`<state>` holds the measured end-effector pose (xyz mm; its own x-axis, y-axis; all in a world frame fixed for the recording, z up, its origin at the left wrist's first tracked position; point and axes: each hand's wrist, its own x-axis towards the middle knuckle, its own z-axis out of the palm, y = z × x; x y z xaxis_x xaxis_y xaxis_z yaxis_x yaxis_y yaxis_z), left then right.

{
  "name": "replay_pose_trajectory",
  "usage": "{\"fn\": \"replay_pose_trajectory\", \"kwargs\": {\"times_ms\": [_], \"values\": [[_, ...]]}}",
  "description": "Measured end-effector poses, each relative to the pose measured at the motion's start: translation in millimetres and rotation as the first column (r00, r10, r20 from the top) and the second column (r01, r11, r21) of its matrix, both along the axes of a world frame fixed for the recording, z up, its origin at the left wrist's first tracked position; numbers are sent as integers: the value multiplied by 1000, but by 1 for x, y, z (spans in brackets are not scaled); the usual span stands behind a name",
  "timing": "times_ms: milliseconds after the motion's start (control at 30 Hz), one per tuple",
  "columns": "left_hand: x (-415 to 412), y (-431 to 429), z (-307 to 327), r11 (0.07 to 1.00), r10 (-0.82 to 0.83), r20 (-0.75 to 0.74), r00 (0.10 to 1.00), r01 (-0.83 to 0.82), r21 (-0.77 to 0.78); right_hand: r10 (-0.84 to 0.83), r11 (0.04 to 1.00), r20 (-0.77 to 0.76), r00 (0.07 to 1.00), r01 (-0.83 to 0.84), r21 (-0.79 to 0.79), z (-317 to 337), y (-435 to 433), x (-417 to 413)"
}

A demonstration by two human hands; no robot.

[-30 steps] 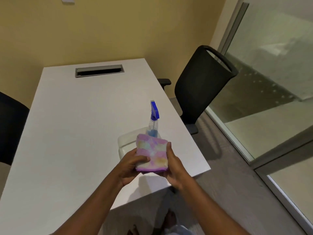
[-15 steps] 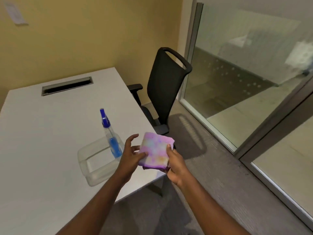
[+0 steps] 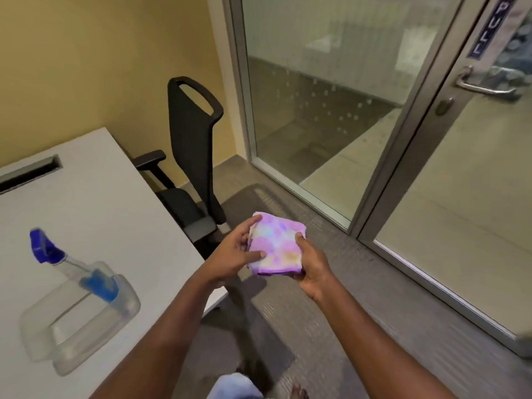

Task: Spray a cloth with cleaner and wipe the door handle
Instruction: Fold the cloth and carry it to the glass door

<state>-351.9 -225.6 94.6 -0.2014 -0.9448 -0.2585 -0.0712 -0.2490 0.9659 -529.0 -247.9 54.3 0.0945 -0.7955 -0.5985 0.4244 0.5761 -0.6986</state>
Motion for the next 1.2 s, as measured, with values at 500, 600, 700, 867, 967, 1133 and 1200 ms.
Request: {"fn": "replay_pose_trajectory", "kwargs": {"times_ms": [500,600,700,867,967,1133,1200], "values": [[-97,-174,-7,964,-266,24,964,266,1,-213,925,-125,969,158,-346,15,-107,-99],[-110,-217,-6,952,-305,-6,952,305,-4,-244,927,-117,963,197,-318,21,-136,-109],[-117,-260,-4,936,-351,-27,936,351,-10,-290,919,-72,954,256,-299,28,-165,-115],[-132,-321,4,899,-434,-8,901,433,-66,-433,856,103,896,444,-263,38,-204,-127],[-151,-343,9,874,-485,-68,872,480,-80,-498,814,201,843,535,-226,41,-216,-139],[-194,-366,19,828,-559,-173,811,556,-71,-548,761,245,800,599,-251,44,-228,-170],[-213,-374,22,815,-577,-185,795,575,-69,-563,752,238,791,610,-250,46,-234,-186]]}}
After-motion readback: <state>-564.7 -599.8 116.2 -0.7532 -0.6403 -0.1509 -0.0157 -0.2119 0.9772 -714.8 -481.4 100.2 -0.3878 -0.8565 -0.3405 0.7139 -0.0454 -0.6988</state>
